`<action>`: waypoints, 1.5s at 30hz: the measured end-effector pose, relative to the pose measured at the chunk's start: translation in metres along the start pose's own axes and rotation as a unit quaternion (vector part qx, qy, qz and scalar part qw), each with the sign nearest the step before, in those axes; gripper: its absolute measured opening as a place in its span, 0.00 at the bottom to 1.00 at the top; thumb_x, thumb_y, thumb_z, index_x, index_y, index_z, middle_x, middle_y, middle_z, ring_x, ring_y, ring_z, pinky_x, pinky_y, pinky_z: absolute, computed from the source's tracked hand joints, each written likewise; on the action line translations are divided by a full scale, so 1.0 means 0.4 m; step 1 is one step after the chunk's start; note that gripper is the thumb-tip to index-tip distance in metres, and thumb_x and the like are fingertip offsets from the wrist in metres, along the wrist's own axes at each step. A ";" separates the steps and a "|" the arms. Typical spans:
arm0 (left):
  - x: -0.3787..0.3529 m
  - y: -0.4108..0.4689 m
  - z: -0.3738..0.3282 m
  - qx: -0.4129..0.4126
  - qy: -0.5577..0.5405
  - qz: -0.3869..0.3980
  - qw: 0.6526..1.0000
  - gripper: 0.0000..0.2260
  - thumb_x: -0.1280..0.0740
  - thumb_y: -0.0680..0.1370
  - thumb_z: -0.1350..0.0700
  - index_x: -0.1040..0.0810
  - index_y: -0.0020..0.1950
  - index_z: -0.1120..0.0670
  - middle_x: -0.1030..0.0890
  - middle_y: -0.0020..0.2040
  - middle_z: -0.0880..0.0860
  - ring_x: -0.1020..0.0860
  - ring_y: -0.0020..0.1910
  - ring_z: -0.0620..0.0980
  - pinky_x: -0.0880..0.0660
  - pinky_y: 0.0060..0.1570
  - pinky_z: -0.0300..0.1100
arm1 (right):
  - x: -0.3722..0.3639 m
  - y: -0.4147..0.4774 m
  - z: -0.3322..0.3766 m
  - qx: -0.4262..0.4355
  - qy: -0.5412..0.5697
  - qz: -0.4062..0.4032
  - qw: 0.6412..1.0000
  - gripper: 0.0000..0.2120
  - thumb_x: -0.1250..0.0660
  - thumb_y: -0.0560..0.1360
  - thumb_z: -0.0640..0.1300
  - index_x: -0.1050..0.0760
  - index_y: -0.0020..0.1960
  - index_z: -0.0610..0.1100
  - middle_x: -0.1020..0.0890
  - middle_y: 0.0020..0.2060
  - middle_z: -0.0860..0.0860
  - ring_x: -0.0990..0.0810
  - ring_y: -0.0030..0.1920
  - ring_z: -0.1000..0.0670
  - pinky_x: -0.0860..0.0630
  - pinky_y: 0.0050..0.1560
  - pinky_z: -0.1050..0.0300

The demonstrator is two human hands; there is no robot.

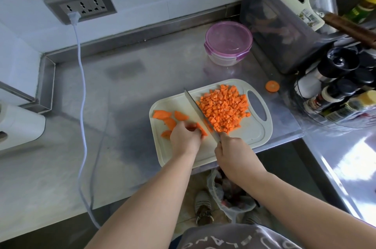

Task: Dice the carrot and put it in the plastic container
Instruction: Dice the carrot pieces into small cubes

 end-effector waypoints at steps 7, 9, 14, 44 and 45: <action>0.001 -0.007 -0.001 -0.010 0.001 0.003 1.000 0.09 0.31 0.73 0.61 0.25 0.41 0.47 0.16 0.44 0.56 0.18 0.47 0.60 0.22 0.53 0.57 | -0.008 -0.008 0.004 -0.012 -0.001 0.011 1.000 0.08 0.46 0.80 0.41 0.31 0.56 0.41 0.21 0.42 0.43 0.21 0.43 0.40 0.25 0.42 0.47; 0.001 -0.008 0.000 -0.010 -0.004 0.005 1.000 0.09 0.31 0.74 0.61 0.25 0.40 0.47 0.16 0.45 0.56 0.18 0.47 0.59 0.22 0.54 0.57 | -0.008 -0.010 0.007 -0.011 -0.005 0.016 1.000 0.08 0.46 0.80 0.41 0.31 0.55 0.42 0.21 0.43 0.43 0.21 0.43 0.41 0.23 0.43 0.46; 0.005 -0.008 0.000 -0.014 -0.005 0.004 1.000 0.08 0.31 0.73 0.61 0.23 0.39 0.48 0.16 0.42 0.54 0.18 0.46 0.58 0.21 0.53 0.55 | -0.014 -0.007 0.010 -0.012 -0.019 0.024 0.999 0.09 0.46 0.81 0.43 0.31 0.57 0.43 0.21 0.44 0.44 0.20 0.43 0.42 0.21 0.45 0.45; 0.008 0.006 0.003 -0.015 0.066 -0.028 0.997 0.07 0.31 0.75 0.57 0.18 0.51 0.55 0.16 0.47 0.52 0.20 0.48 0.51 0.25 0.47 0.42 | -0.049 0.034 0.006 -0.015 -0.068 0.046 0.997 0.10 0.47 0.80 0.39 0.33 0.61 0.41 0.23 0.46 0.46 0.21 0.47 0.43 0.24 0.43 0.50; 0.009 0.006 0.003 -0.015 0.068 -0.031 0.997 0.06 0.31 0.75 0.57 0.18 0.51 0.55 0.17 0.48 0.52 0.20 0.48 0.51 0.25 0.47 0.42 | -0.053 0.040 0.003 -0.017 -0.071 0.048 0.996 0.10 0.46 0.80 0.39 0.33 0.61 0.42 0.22 0.46 0.46 0.20 0.46 0.43 0.23 0.44 0.50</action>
Point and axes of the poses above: each hand's wrist, its own y-axis towards the middle knuckle, its own x-axis out of the back of the hand, z = x × y, the point moved 4 cm from there along y, towards the middle knuckle
